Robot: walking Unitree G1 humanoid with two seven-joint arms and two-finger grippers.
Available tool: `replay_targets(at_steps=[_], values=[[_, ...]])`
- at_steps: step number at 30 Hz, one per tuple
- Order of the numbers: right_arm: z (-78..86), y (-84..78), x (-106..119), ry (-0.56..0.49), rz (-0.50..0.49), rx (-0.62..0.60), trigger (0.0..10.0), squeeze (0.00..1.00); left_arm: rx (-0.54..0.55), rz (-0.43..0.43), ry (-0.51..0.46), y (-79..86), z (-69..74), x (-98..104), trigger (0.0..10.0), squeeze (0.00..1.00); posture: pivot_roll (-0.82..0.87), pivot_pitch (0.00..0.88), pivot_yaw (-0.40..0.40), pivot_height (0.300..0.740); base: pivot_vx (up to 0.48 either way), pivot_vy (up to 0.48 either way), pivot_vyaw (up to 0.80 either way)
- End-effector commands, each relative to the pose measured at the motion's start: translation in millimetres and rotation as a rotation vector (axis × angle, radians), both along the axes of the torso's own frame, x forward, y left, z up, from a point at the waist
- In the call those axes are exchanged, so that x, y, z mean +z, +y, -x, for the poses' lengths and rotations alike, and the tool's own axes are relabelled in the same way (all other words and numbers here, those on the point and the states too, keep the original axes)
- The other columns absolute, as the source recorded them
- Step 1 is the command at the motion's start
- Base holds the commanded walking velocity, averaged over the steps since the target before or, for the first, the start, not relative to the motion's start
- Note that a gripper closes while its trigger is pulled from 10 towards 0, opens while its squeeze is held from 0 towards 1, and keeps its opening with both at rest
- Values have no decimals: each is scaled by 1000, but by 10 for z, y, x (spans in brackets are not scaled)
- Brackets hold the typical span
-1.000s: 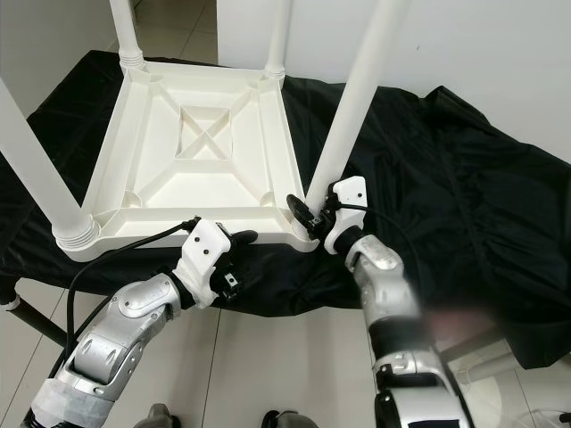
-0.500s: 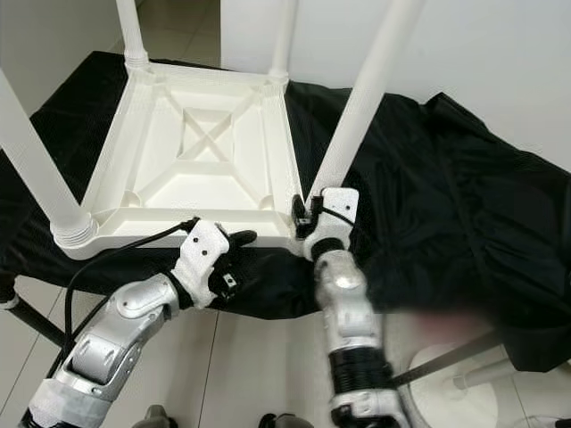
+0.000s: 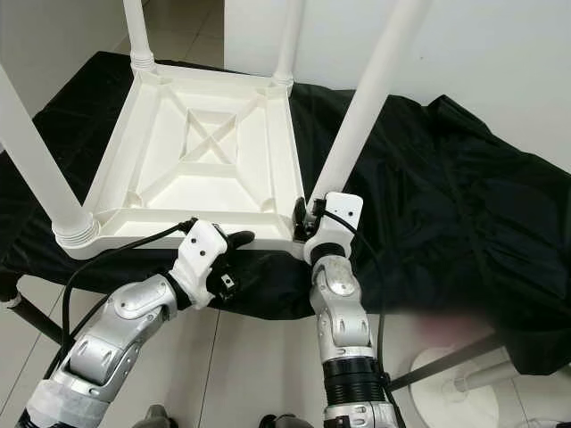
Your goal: Building children table
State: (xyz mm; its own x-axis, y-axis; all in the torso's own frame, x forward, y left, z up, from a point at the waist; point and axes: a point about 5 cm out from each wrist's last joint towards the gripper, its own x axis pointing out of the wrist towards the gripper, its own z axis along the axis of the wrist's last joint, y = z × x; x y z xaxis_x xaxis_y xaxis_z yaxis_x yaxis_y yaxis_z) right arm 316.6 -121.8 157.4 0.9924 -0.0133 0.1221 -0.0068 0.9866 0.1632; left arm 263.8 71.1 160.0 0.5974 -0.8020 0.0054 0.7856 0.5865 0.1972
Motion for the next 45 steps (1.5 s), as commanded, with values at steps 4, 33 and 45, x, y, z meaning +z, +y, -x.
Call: replay_targets(at_steps=[4,33,45], values=[[-2,-152,33,-53,12,85,10000,1000,-22,-6,13,-18,34,-42,10000,0,84,59,-127,740,0,0,0],[-294,-296,-62,-54,248,688,0,0,-39,-17,-6,-65,4,-18,10000,0,83,62,-112,740,0,0,0],[-295,-395,-166,-26,219,682,10000,0,-41,-20,-8,-71,23,-17,10000,0,81,80,-113,740,0,0,0]])
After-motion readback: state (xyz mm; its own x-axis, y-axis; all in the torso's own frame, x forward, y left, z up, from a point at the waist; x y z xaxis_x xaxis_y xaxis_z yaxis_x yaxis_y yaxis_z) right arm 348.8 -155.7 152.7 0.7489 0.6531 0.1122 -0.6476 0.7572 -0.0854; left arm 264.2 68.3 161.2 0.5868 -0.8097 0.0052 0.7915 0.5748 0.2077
